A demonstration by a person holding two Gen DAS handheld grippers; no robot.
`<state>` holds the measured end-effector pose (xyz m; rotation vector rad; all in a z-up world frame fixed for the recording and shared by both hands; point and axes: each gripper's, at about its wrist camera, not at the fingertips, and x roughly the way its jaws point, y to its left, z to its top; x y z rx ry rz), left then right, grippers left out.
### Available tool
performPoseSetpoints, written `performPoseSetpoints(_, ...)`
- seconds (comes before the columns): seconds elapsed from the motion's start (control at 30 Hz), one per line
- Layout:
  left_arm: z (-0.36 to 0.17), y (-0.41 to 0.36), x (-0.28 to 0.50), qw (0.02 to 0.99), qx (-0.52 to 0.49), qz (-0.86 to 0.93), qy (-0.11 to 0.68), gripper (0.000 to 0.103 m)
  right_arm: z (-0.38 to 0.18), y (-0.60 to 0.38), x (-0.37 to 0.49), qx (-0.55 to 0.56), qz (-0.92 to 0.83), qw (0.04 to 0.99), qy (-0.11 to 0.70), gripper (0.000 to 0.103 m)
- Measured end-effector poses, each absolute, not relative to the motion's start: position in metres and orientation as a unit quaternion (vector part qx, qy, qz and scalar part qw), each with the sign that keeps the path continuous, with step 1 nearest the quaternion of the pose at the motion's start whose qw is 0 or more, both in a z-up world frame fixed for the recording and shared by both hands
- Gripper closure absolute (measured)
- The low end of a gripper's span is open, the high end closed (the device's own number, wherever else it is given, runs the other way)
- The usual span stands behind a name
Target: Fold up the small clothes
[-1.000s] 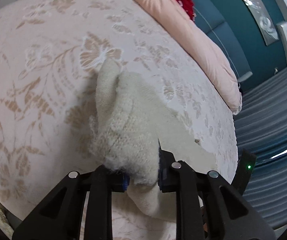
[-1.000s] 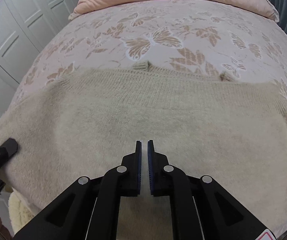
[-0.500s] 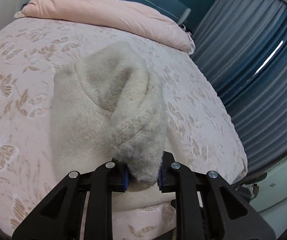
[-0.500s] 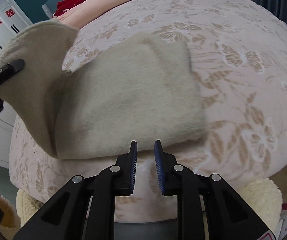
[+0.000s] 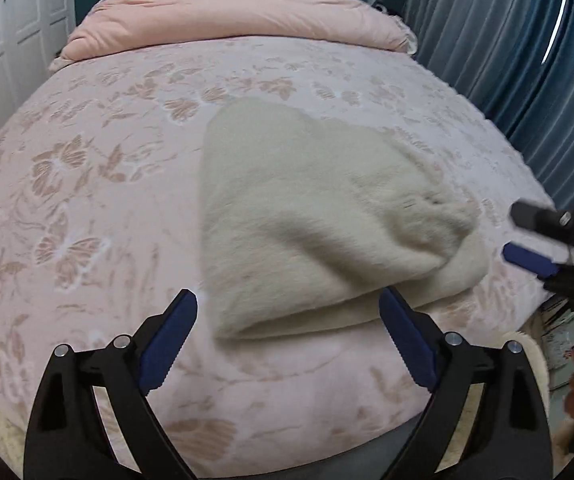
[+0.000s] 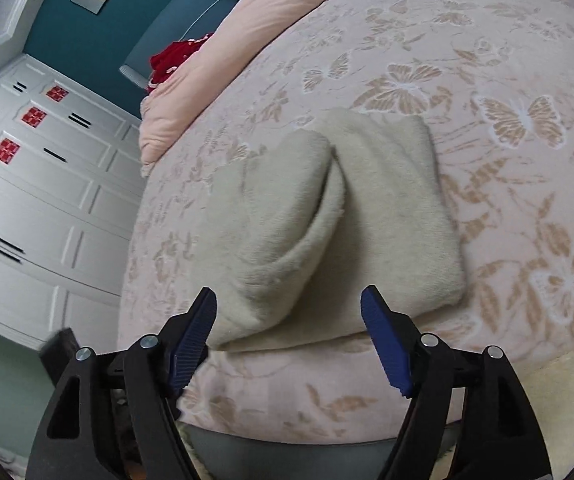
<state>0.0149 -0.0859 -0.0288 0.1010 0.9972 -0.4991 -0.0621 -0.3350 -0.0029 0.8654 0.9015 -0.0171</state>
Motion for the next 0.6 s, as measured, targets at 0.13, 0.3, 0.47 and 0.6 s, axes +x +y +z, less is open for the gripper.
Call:
performPoseSetpoints(0.13,-0.041,-0.071,0.018,0.837,0.019,-0.235,0.495,0.013,-0.023,-0.319,-0.028,0.406,-0.04,0.785,0.467,0.028)
performPoseSetpoints(0.3,-0.061,-0.092,0.016,0.834,0.066,-0.243,0.49,0.012,-0.038,-0.291,0.015,0.357,-0.046,0.777,0.516,0.077)
performPoseSetpoints(0.47,-0.073,-0.105,0.039,0.837,0.078,-0.206,0.501,0.051,0.031,-0.277,0.044,0.33,0.016,0.825,0.459,0.088)
performPoseSetpoints(0.6,-0.067,-0.091,0.057,0.823,-0.022,-0.208,0.528,0.073,0.108,-0.299,0.013,0.351,0.071,0.869,0.341,0.089)
